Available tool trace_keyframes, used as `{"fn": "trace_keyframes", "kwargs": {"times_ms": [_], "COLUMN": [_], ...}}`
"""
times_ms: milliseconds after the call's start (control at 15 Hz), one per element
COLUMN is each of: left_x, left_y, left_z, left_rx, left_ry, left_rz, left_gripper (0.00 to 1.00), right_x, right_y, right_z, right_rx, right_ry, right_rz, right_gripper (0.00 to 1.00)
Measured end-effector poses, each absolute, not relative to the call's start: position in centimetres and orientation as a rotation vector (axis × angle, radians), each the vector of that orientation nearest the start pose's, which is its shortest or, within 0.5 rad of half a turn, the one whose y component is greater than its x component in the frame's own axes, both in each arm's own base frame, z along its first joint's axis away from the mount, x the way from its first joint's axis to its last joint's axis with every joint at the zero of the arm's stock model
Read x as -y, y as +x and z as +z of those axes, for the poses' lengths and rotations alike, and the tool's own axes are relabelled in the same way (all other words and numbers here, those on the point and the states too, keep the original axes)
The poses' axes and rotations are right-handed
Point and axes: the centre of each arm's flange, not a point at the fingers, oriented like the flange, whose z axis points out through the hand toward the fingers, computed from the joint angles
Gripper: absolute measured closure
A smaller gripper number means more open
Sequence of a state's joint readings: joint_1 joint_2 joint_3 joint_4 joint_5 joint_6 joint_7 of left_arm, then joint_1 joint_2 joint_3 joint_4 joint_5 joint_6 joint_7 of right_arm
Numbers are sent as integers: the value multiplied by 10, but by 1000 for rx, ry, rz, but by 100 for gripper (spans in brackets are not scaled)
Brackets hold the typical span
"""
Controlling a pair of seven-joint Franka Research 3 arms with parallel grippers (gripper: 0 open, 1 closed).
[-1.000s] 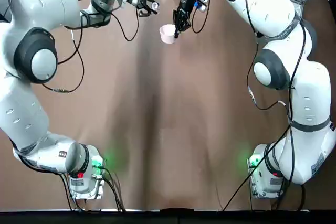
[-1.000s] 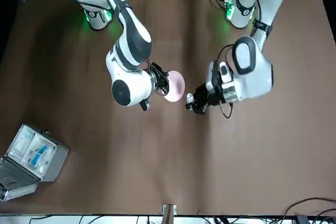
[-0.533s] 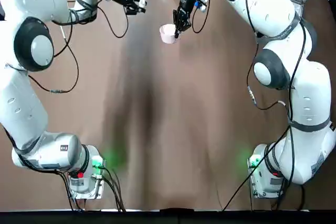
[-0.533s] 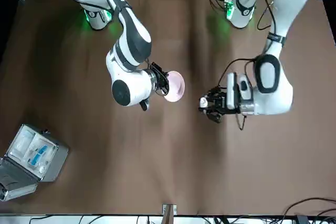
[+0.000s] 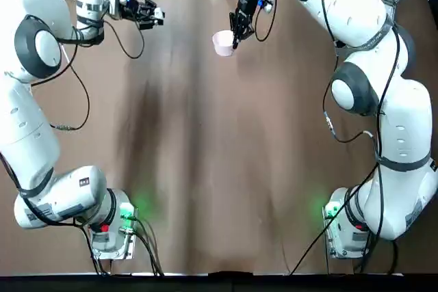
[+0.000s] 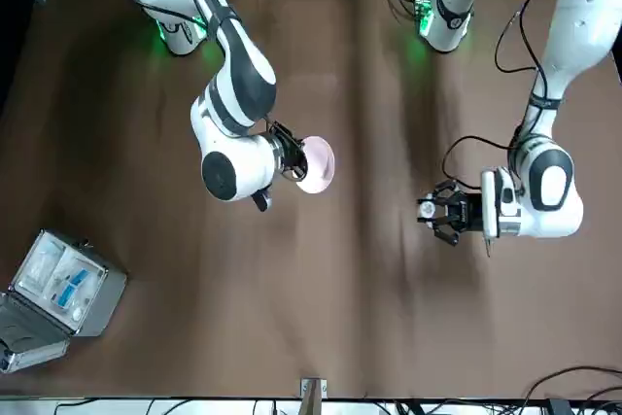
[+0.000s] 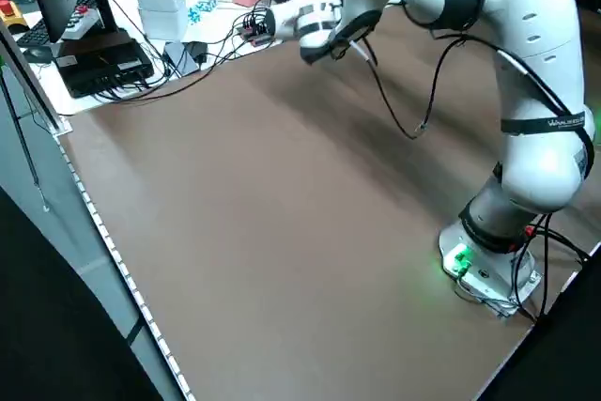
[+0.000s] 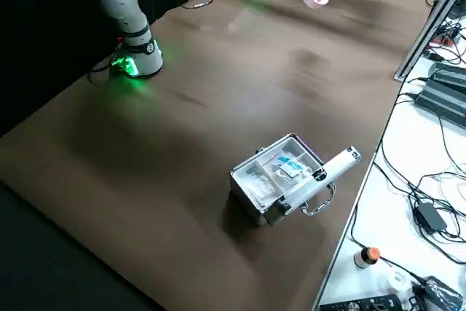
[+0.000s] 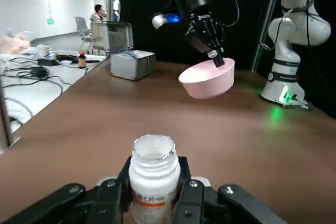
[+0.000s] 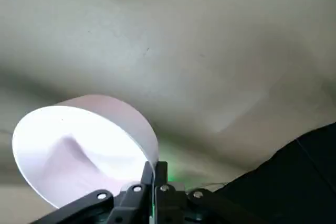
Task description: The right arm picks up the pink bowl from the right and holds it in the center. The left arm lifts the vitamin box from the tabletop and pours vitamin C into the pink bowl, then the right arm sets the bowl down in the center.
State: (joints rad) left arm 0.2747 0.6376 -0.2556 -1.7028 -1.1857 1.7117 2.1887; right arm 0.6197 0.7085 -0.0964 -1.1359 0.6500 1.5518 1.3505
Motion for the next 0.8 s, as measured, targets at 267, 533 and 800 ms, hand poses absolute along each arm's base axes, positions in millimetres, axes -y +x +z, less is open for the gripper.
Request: {"fn": "trace_keyframes", "kwargs": {"times_ms": [267, 533, 800], "left_x": [9, -24, -47], "left_y": [640, 638, 621], "left_z": [209, 169, 111], "left_rx": [1268, 1323, 1353], "left_ry": [1381, 1365, 1357], "left_rz": [1009, 1057, 1002], "left_gripper": [65, 65, 65], "right_x": [-428, -423, -402], "right_y": [580, 583, 596], "right_z": [383, 380, 375], "right_rx": [-1113, -911, -732], "right_ry": [-2677, -2755, -2775], "right_rz": [881, 821, 790], "right_gripper": [97, 97, 97]}}
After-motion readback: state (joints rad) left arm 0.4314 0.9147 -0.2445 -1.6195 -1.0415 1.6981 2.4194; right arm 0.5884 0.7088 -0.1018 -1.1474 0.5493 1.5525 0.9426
